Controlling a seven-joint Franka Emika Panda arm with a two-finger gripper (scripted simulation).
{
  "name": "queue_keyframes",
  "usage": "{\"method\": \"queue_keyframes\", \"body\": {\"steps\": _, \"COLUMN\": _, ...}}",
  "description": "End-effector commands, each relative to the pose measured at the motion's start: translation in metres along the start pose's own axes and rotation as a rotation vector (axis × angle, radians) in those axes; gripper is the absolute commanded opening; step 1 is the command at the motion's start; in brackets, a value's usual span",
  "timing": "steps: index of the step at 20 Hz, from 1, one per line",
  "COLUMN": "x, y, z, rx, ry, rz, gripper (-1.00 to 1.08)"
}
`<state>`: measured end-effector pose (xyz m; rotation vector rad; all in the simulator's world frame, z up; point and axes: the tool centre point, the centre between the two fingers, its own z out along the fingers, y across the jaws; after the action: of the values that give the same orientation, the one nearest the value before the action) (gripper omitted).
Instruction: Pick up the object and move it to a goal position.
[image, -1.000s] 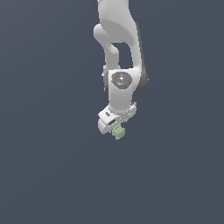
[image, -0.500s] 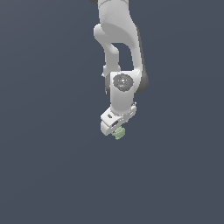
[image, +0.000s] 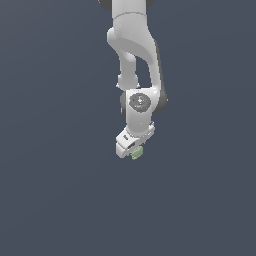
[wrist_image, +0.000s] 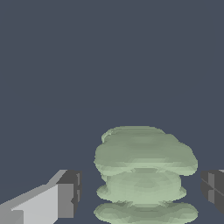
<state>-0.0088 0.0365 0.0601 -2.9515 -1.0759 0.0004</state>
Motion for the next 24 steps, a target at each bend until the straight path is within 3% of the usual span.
{"method": "queue_keyframes", "body": {"steps": 1, "x": 0.0, "y": 0.0, "z": 0.011, "rx": 0.0, "ry": 0.0, "rz": -0.001, "gripper": 1.0}}
{"method": "queue_keyframes", "body": {"steps": 6, "x": 0.001, "y": 0.001, "z": 0.019, "rx": 0.0, "ry": 0.0, "rz": -0.001, "gripper": 1.0}}
{"method": "queue_keyframes", "body": {"steps": 7, "x": 0.001, "y": 0.001, "z": 0.019, "rx": 0.0, "ry": 0.0, "rz": -0.001, "gripper": -1.0}}
{"method": "queue_keyframes", "body": {"steps": 24, "x": -0.002, "y": 0.0, "z": 0.005, "rx": -0.001, "ry": 0.001, "rz": -0.001, "gripper": -1.0}}
